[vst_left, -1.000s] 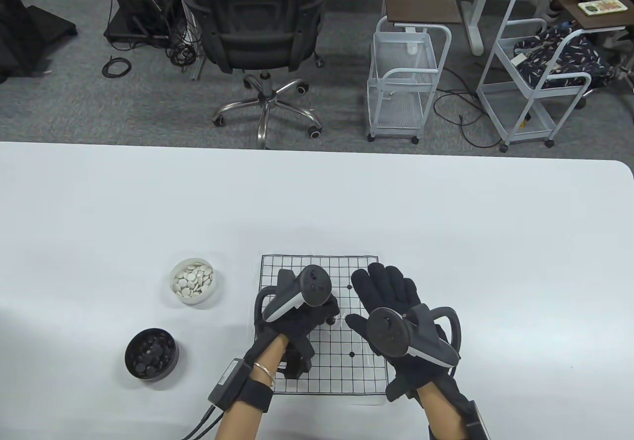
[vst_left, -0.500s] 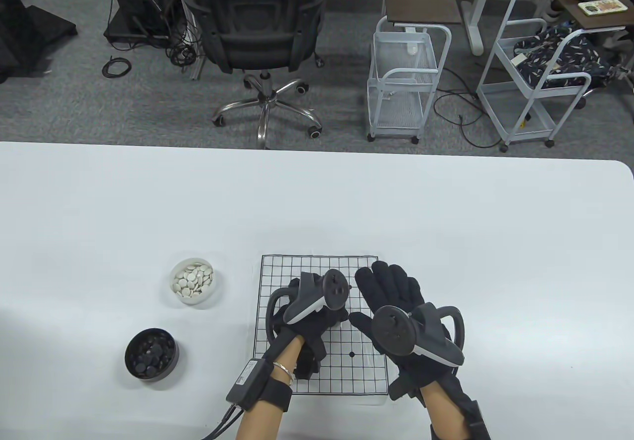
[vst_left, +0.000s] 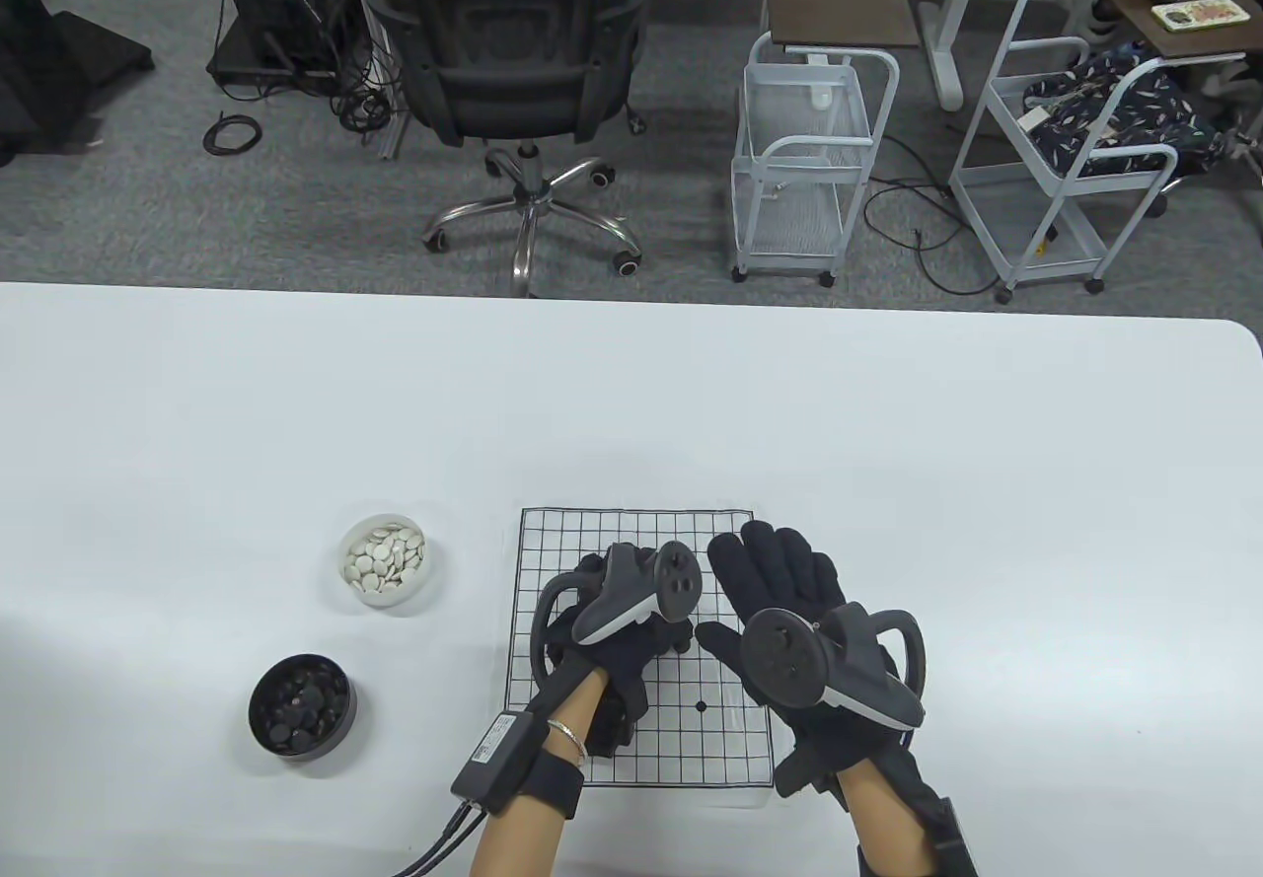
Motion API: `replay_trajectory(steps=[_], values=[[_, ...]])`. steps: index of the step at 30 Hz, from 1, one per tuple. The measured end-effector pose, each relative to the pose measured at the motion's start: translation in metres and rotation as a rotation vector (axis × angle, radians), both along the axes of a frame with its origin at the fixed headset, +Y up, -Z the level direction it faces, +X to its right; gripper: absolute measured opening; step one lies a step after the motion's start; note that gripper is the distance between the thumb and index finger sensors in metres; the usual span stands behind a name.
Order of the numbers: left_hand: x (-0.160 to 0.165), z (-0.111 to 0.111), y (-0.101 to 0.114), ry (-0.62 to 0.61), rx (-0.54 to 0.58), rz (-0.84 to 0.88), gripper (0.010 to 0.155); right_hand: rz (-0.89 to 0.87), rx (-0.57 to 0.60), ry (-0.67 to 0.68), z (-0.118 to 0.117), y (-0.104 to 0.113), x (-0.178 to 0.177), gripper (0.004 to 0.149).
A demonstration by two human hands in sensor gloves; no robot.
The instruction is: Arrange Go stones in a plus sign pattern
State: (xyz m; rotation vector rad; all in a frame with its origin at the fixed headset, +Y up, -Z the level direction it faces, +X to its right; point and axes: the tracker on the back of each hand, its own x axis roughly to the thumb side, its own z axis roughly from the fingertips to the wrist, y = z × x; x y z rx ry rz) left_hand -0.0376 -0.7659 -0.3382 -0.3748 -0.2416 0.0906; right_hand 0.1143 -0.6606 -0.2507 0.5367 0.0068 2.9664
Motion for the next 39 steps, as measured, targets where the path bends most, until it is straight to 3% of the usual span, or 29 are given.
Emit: replay_trajectory(steps=[5,9,16,20,26,31,34,39], values=[[-0.002,0.000,0.004,-0.016,-0.011,0.029,0.040,0.003,-0.001,0.002,0.000,0.000,0.000,0.075],[-0.013,0.006,0.024,-0.124,-0.014,0.066,0.069,-0.001,-0.004,0.004,0.000,-0.001,-0.001,0.075],[-0.065,0.039,0.071,-0.213,0.216,-0.119,0.075,0.009,-0.005,0.004,-0.001,-0.002,-0.002,0.075],[-0.116,0.064,0.083,-0.138,0.318,-0.266,0.074,0.018,-0.007,0.003,0.000,-0.002,-0.003,0.075],[-0.190,0.089,0.071,0.029,0.327,-0.421,0.070,0.038,-0.009,0.007,0.000,-0.004,-0.007,0.075],[-0.238,0.090,0.059,0.215,0.154,-0.447,0.067,0.053,-0.018,0.009,-0.001,-0.007,-0.011,0.075],[-0.254,0.083,0.047,0.295,0.045,-0.520,0.057,0.063,-0.021,0.010,-0.001,-0.008,-0.012,0.075],[-0.257,0.083,0.047,0.322,0.062,-0.533,0.057,0.066,-0.023,0.013,-0.001,-0.009,-0.012,0.075]])
